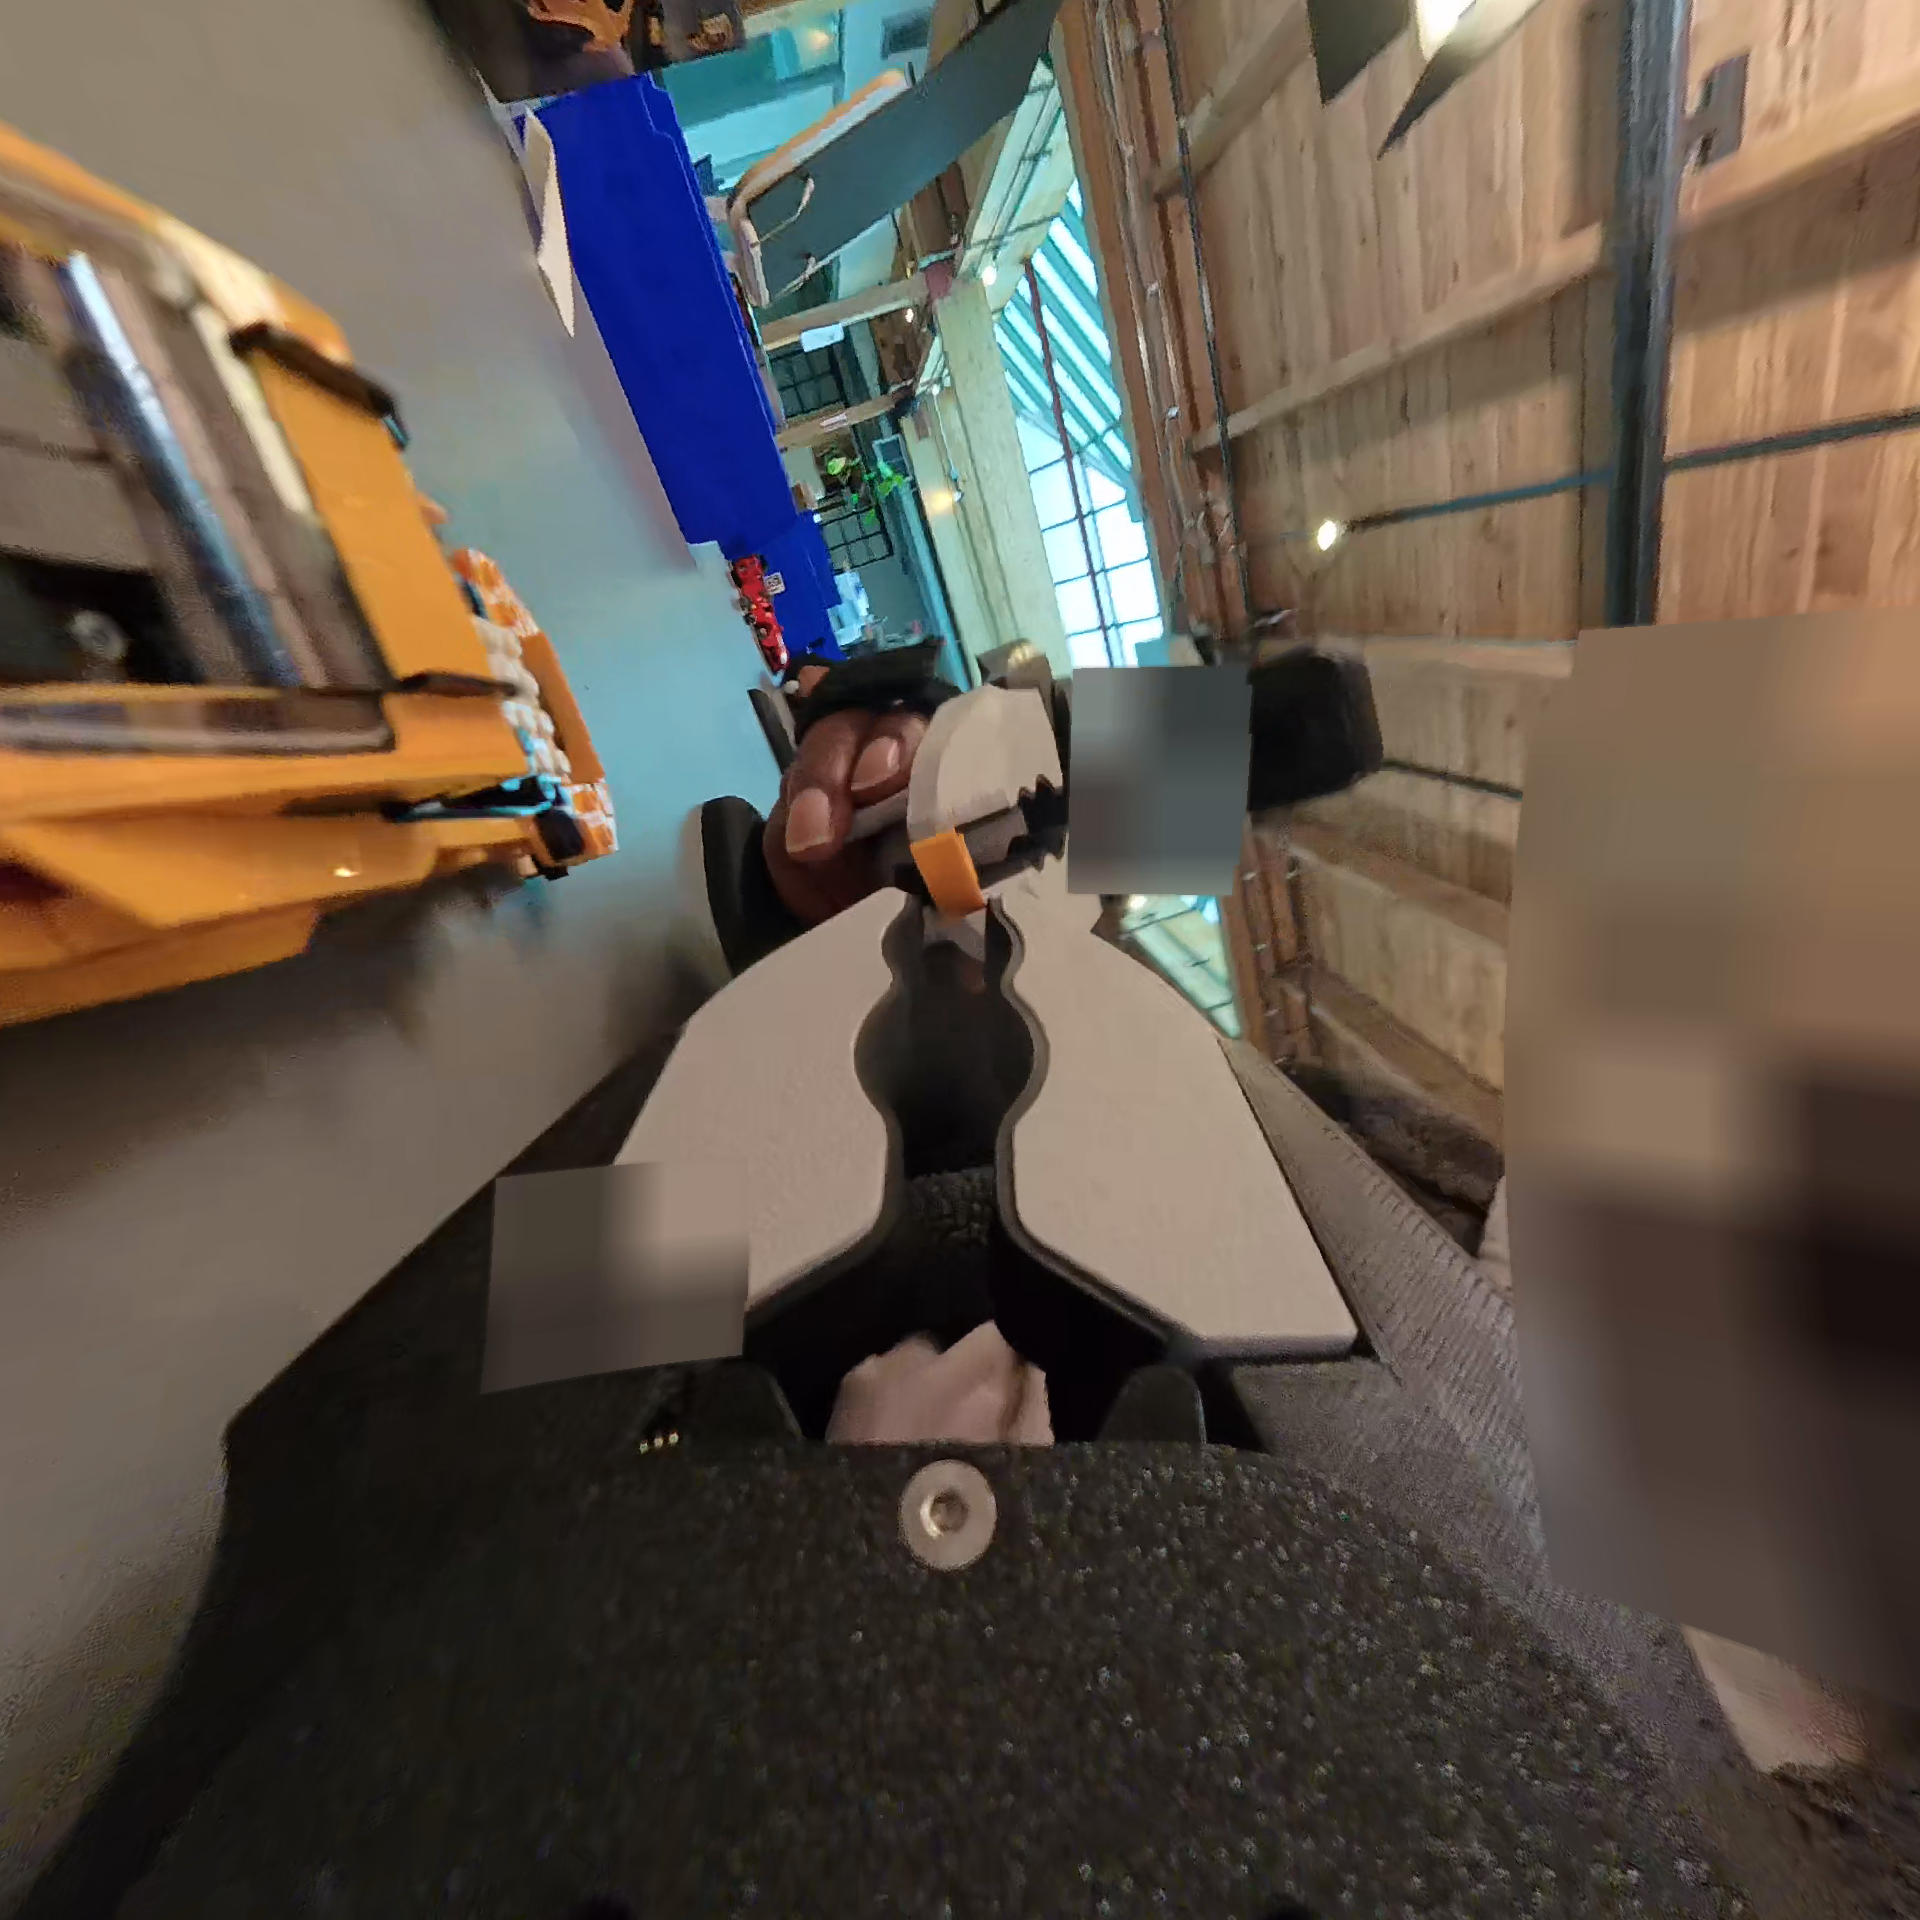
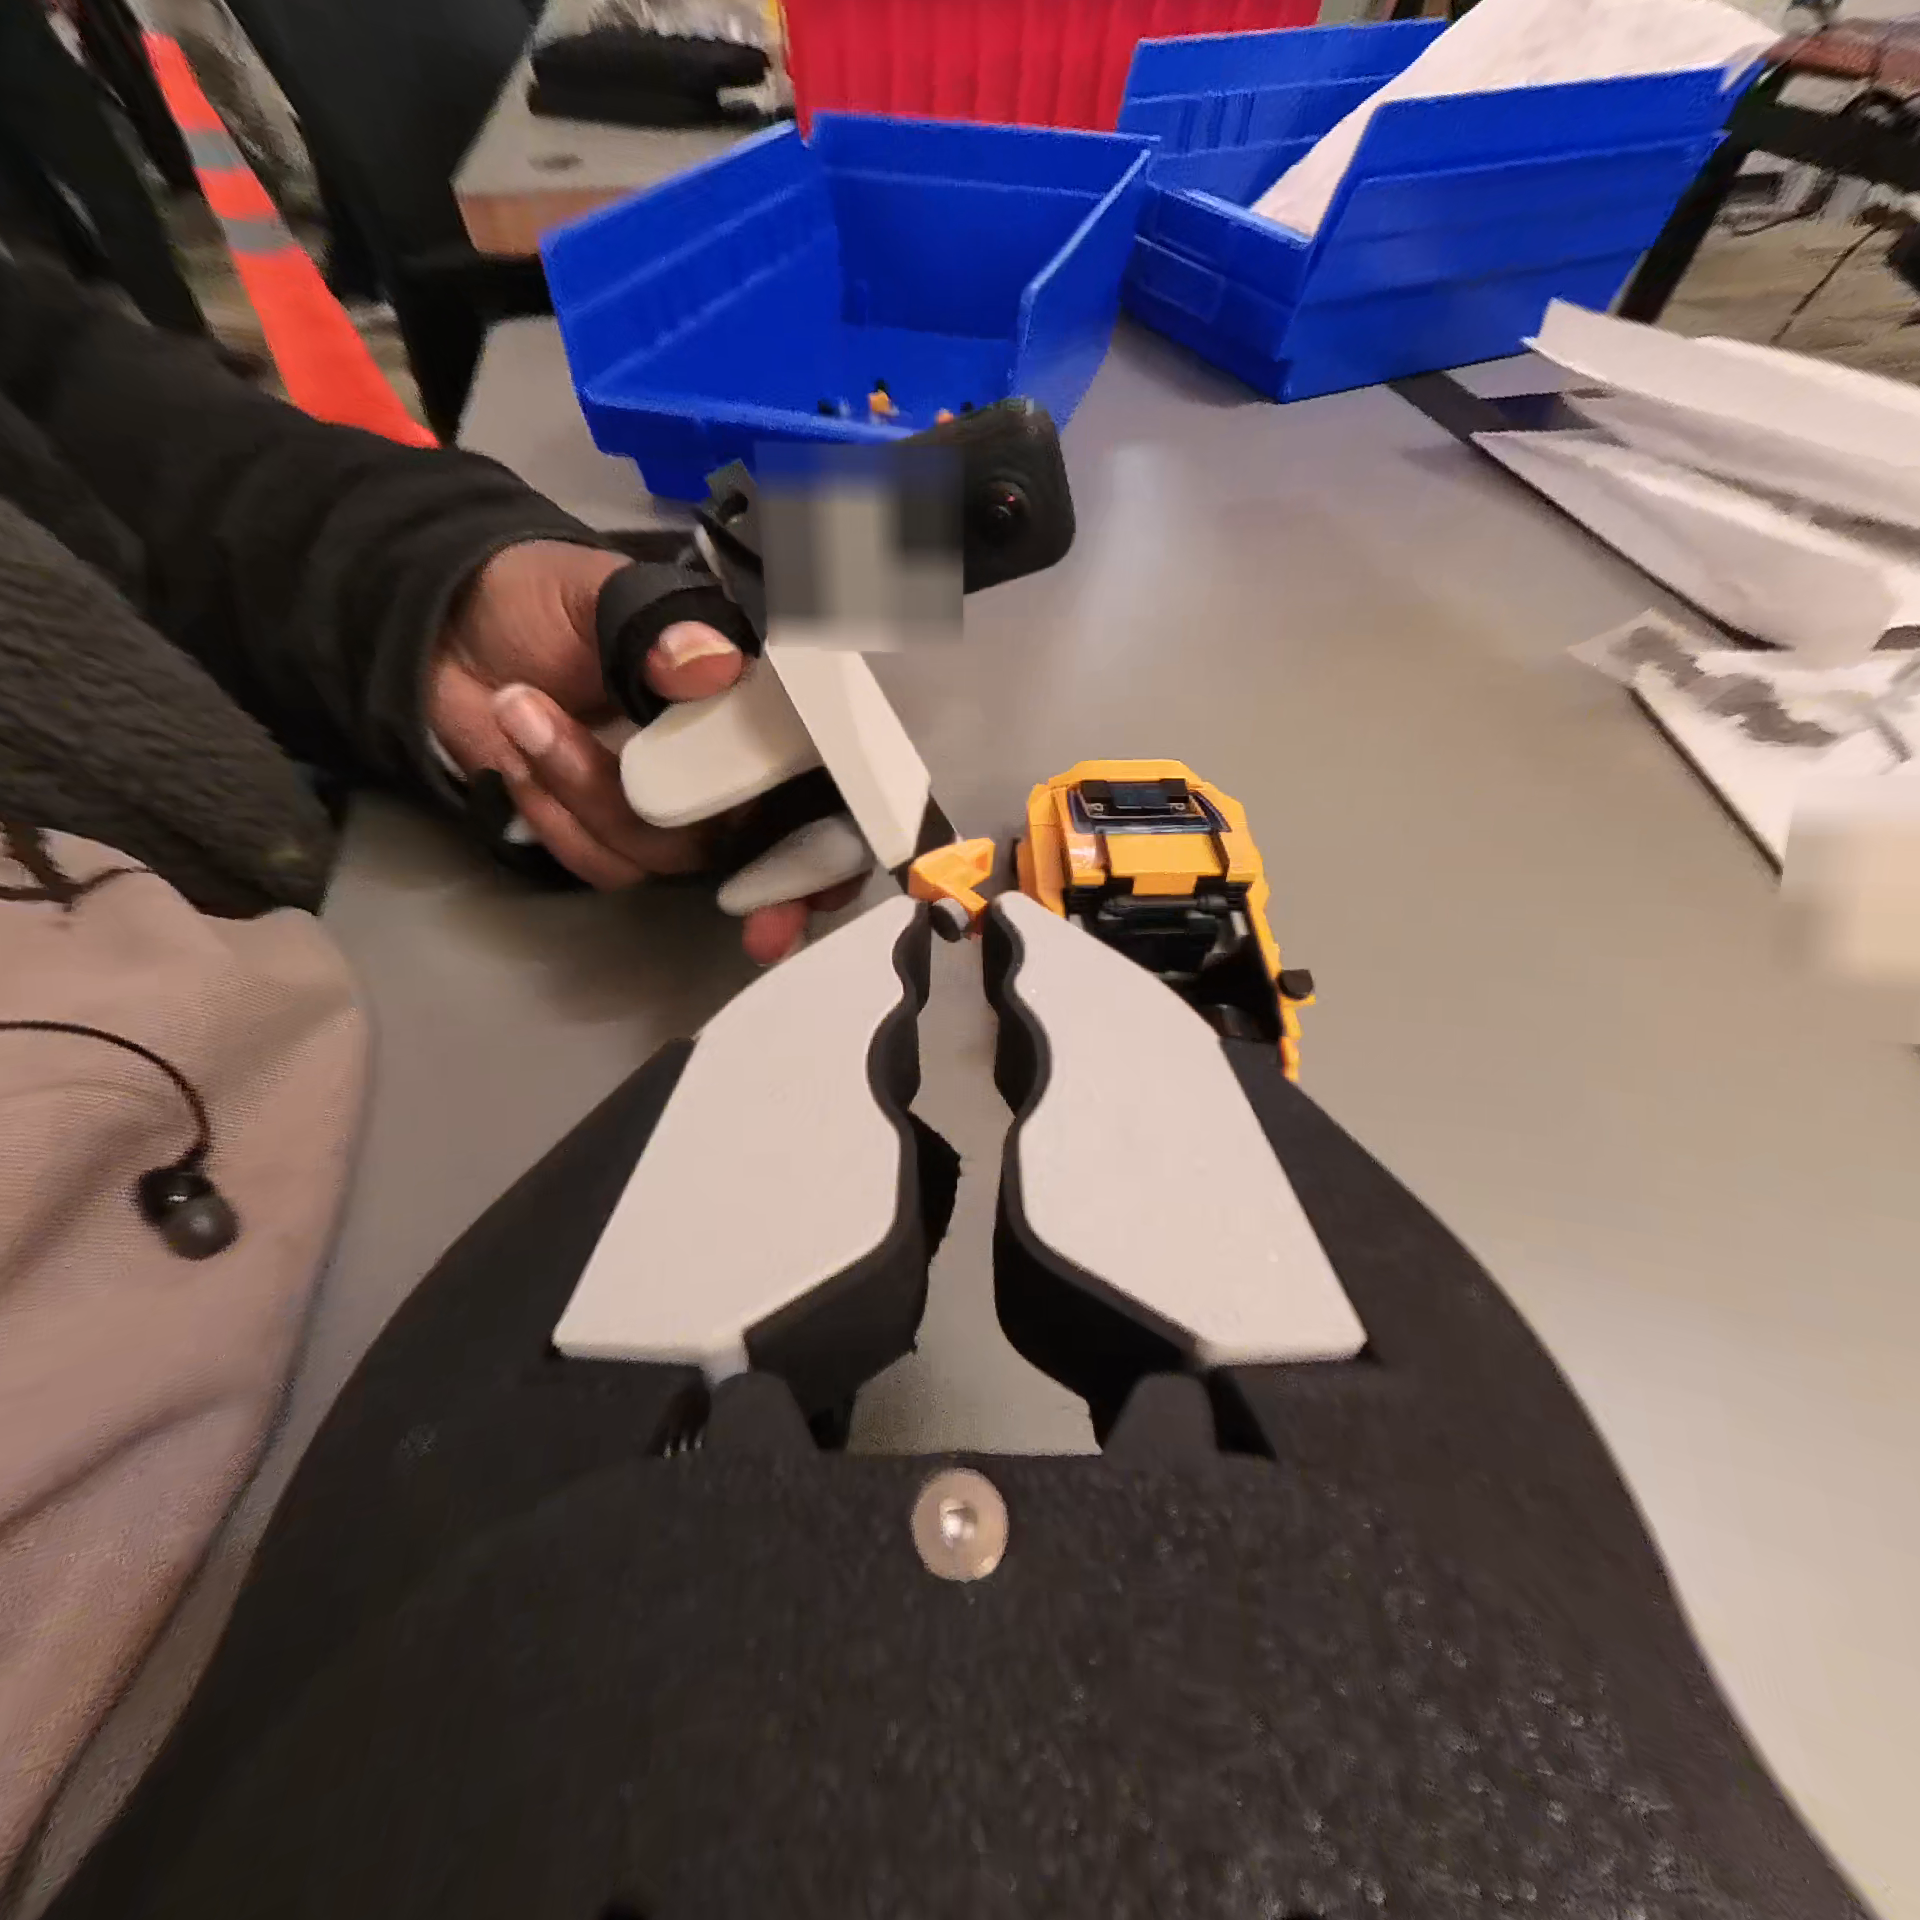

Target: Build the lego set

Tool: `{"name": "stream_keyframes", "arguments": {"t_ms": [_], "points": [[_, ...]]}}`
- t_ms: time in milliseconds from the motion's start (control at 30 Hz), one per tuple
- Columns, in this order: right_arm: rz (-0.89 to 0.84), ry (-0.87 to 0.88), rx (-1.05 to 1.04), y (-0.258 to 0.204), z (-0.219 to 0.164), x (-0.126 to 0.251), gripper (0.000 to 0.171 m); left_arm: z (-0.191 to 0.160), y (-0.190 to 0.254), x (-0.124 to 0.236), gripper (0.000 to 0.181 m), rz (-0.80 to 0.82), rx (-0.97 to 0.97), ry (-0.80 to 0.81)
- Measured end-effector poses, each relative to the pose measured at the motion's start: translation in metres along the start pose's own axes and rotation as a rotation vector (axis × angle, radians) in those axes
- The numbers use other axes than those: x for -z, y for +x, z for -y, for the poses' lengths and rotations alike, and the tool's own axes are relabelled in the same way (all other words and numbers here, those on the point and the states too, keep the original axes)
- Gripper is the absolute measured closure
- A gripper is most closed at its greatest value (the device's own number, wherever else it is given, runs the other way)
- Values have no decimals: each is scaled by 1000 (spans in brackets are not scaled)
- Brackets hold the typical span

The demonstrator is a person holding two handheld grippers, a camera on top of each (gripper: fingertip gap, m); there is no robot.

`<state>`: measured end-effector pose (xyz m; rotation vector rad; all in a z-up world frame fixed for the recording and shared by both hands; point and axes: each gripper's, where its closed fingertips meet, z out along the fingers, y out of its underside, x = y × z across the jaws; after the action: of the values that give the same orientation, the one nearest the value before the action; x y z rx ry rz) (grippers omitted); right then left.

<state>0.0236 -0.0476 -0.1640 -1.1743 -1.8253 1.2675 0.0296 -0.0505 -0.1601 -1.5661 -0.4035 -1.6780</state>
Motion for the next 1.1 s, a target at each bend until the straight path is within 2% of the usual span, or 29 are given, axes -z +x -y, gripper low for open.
{"name": "stream_keyframes", "arguments": {"t_ms": [33, 167, 300, 533, 767, 1100], "points": [[18, 12, -19, 0, 1, 2, 162, 0, 0, 1, 168, 17, -41, -8], [96, -12, -4, -9, -2, 8, 162, 4, 1, 5, 165, 102, -236, -27], [142, -86, 50, -16, -16, 10, 162, -12, 4, 3, 163, 153, -438, -169], [218, -92, 46, -29, -19, 9, 162, -32, -9, -1, 160, 296, -769, -324], [236, -90, 29, -30, -21, 8, 162, -34, -11, 0, 165, 327, -821, -344], [178, -73, 36, -23, -20, 7, 161, -26, -13, 1, 165, 353, -836, -301]]}}
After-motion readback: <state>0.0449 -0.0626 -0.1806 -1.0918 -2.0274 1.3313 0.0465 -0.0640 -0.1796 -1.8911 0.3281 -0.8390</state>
